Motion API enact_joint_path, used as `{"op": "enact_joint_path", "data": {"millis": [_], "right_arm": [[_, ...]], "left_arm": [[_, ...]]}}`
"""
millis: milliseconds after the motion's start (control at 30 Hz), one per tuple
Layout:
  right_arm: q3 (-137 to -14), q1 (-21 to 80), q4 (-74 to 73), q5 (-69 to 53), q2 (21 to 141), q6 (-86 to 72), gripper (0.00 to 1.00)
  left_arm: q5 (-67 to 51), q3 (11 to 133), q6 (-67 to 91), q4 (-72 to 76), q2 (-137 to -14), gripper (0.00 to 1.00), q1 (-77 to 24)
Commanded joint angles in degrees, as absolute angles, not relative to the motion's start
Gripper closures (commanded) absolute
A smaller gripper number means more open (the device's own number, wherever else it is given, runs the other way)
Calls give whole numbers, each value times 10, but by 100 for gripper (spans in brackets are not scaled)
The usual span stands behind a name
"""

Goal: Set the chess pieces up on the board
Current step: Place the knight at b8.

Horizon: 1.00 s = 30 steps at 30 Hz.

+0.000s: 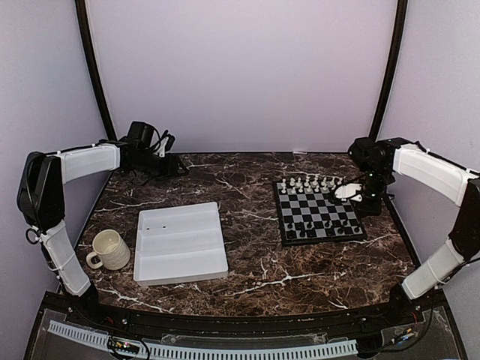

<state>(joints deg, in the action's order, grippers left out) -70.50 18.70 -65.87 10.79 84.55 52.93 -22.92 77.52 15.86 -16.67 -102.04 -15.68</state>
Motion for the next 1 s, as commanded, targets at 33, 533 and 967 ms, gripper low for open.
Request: {"op": "enact_joint_path", "data": {"millis": [33, 533, 967], "right_arm": [[-680, 184, -637, 138, 853, 544, 100], [-663, 184, -598, 90, 913, 527, 99], [-649, 184, -557, 99, 947, 516, 96]], "left_arm": [[-265, 762, 172, -146, -985, 47, -159], [-273, 765, 174, -150, -991, 46, -160], [-283, 766, 176, -149, -995, 44, -162]]}}
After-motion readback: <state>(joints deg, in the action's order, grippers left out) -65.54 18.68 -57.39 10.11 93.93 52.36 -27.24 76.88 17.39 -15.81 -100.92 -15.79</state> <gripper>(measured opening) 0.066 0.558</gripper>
